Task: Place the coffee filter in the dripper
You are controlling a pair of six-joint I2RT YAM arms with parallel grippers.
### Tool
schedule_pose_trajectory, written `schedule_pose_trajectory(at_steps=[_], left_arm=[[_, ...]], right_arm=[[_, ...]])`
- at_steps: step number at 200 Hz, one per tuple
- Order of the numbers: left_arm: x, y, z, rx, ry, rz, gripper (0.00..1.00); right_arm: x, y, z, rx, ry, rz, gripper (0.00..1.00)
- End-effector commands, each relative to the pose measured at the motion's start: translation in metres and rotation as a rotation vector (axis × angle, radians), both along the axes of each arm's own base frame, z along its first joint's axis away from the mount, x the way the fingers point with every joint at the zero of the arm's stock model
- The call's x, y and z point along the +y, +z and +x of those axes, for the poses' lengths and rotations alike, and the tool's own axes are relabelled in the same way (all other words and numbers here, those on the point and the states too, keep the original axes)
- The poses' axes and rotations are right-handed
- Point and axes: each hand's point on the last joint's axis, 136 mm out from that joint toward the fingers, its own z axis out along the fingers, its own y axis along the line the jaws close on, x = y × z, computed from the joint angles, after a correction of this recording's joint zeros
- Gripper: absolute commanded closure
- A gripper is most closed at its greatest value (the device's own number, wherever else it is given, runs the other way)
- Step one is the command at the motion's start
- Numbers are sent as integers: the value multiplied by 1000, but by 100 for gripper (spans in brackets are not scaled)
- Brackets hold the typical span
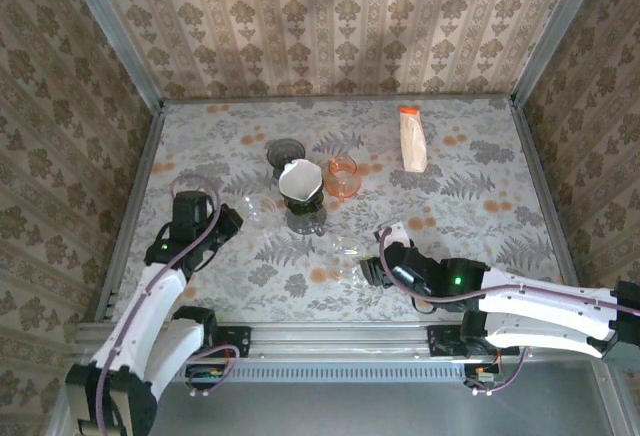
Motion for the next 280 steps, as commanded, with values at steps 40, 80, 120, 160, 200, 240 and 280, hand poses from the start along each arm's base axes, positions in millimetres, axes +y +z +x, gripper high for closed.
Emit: schedule_pose_trajectory(at_steps=[40,80,120,160,200,240,280], left_arm=[[5,41,-40,-34,-22,3,100],[-22,93,-42,-117,-162,-42,100],[-71,128,-57,-176,-358,-16,100],[-139,137,-74,-200,-606,8,100],[-202,108,-77,-148,-775,-60,100],[-229,92,-68,-119,-831,-50,100],[-232,74,-58,-86,-813,-52,100]], right_arm=[[-13,11,9,-62,-67,4,30],[-32,18,14,-99,-145,-3,30],[-54,26,21,-122,-226,-40,30],[-83,36,26,-150,-328,-56,30],[-104,46,24,-172,-377,-26,30],[-111,47,20,-171,-380,-15,30],[-113,45,18,-171,-380,-4,30]])
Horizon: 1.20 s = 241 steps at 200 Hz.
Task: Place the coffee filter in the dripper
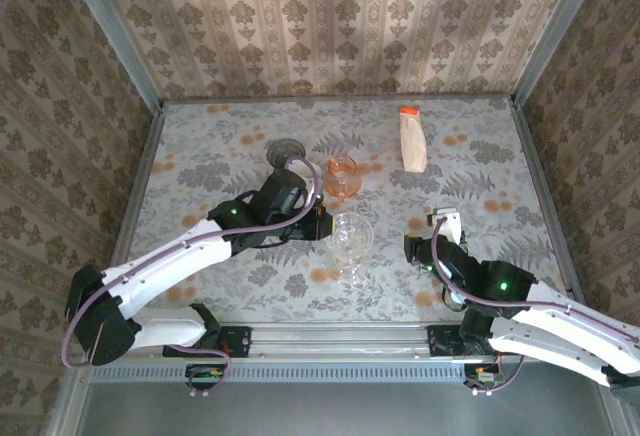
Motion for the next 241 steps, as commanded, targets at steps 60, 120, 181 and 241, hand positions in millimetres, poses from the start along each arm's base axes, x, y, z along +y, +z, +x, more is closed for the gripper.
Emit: schedule_pose_trajectory(at_steps=[60,120,181,241], left_arm=[[-6,8,4,-7,-20,-52,100],[2,-8,-4,34,-29,-1,100],[4,-19,-6,58,-27,20,100],[7,-19,-6,51,-9,7,71]], right_arm=[[-9,5,0,-21,-32,-2,30],[-9,4,0,-19,-33,-2,30],[-9,4,0,-18,-34,-2,30],[-10,4,-1,-16,-35,1,30]])
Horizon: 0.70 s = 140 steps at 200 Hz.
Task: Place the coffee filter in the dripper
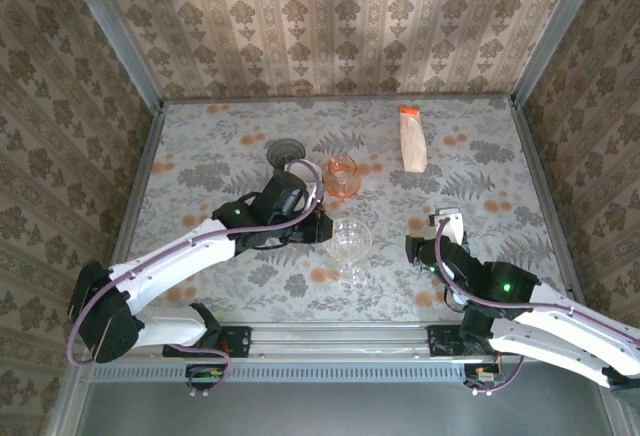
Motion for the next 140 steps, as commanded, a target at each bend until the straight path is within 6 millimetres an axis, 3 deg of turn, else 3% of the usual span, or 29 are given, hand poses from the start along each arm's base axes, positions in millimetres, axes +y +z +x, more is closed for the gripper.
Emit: schedule_pose_trajectory(at_steps=[1,41,46,49,100,119,140], left_arm=[[2,1,-3,-1,-4,-12,70],[7,19,1,-47,17,-47,34],[8,24,3,-57,22,-57,4],[8,28,4,-65,26,-63,1],[30,97,24,-281,132,-157,0],[53,110,36,-354,217,-157,0],[79,110,47,-358,324,-229,0]], right_arm=[[-8,3,1,-13,-34,-4,30],[-6,4,1,-13,-29,2,30],[-6,4,1,-13,-29,3,29],[-6,4,1,-12,-28,3,29],[9,9,5,3,-3,28,29],[19,15,13,20,10,23,31],[22,25,32,41,-5,28,34]])
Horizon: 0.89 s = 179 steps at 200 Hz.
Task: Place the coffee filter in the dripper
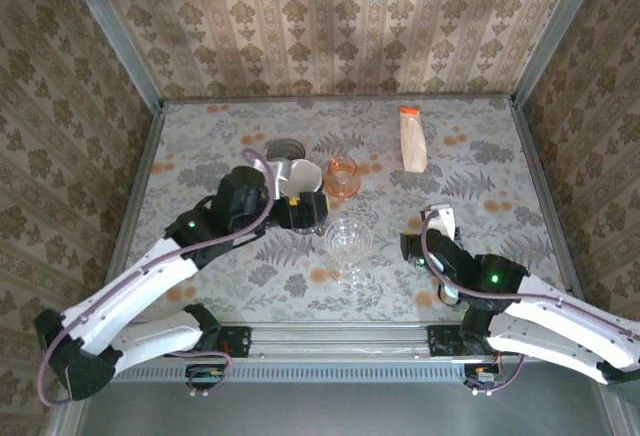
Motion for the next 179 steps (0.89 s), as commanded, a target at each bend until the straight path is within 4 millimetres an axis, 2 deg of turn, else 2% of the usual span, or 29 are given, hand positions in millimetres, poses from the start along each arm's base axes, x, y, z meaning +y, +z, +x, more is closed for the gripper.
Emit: schedule_pose_trajectory(at_steps=[1,31,57,80,103,106,116,153,179], left_arm=[[30,9,19,-62,129,-68,0],[57,-1,30,-32,185,-182,0],[67,-7,33,-39,191,-182,0],[71,-7,33,-80,190,-160,0],[73,-7,30,-121,174,-138,3],[73,-8,30,-124,171,-134,4],[72,-11,28,-130,158,-122,5],[75,-26,28,-112,165,-90,3],[75,-31,27,-107,165,-84,0]], right_arm=[[10,27,21,-17,-1,58,34],[0,53,64,-16,-75,102,38],[-14,62,110,9,-140,153,45],[-29,53,149,51,-200,137,52],[-37,44,184,97,-220,131,59],[-37,34,190,124,-222,121,60],[-37,24,204,156,-227,109,62],[-31,4,249,208,-235,95,65],[-30,-7,273,222,-253,75,68]])
